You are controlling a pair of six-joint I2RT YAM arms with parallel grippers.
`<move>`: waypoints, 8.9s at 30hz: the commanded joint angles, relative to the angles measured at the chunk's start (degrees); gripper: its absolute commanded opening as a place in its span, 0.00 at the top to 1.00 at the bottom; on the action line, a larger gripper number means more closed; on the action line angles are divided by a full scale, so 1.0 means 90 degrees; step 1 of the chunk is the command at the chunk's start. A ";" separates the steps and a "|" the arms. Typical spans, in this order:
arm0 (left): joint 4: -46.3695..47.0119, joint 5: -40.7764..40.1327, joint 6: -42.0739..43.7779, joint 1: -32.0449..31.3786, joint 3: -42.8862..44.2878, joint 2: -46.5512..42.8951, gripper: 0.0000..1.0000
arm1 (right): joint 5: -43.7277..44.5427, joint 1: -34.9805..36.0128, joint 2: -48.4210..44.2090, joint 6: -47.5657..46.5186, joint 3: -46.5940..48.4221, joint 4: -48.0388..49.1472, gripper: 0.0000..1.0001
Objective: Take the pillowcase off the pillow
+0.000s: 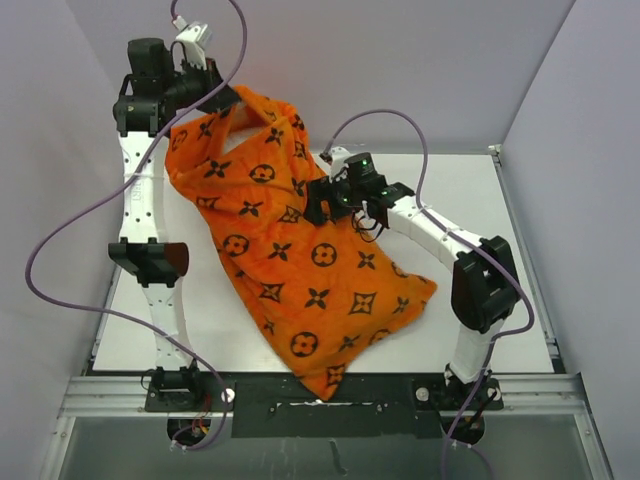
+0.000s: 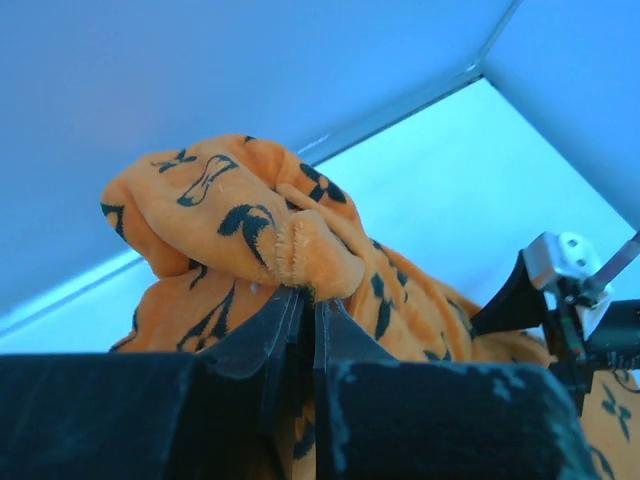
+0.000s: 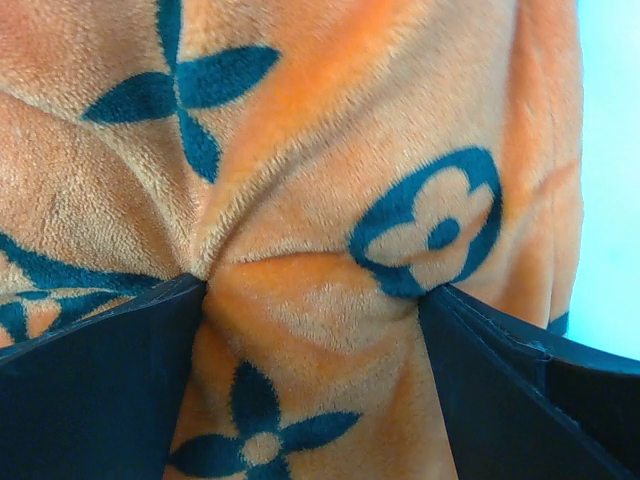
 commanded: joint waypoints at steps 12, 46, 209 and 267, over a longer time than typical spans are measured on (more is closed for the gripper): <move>0.3944 0.0121 0.0165 -0.1132 -0.0499 -0.2281 1.00 | 0.1682 0.1632 -0.1720 -0.1192 -0.0877 0.2591 0.13; 0.4023 -0.1235 0.2800 -0.3974 -0.1227 -0.3694 1.00 | 0.0751 0.0394 -0.0434 -0.0949 -0.0516 0.2419 0.43; 0.0749 -0.0895 0.0252 -0.4179 -0.1144 -0.3558 1.00 | 0.2510 0.1944 -0.1997 -0.6881 -0.0923 0.6214 0.38; 0.1297 -0.0159 0.1779 0.0150 -0.4513 -0.4071 1.00 | 0.3767 0.1618 -0.5695 -0.3051 -0.3813 0.4715 1.00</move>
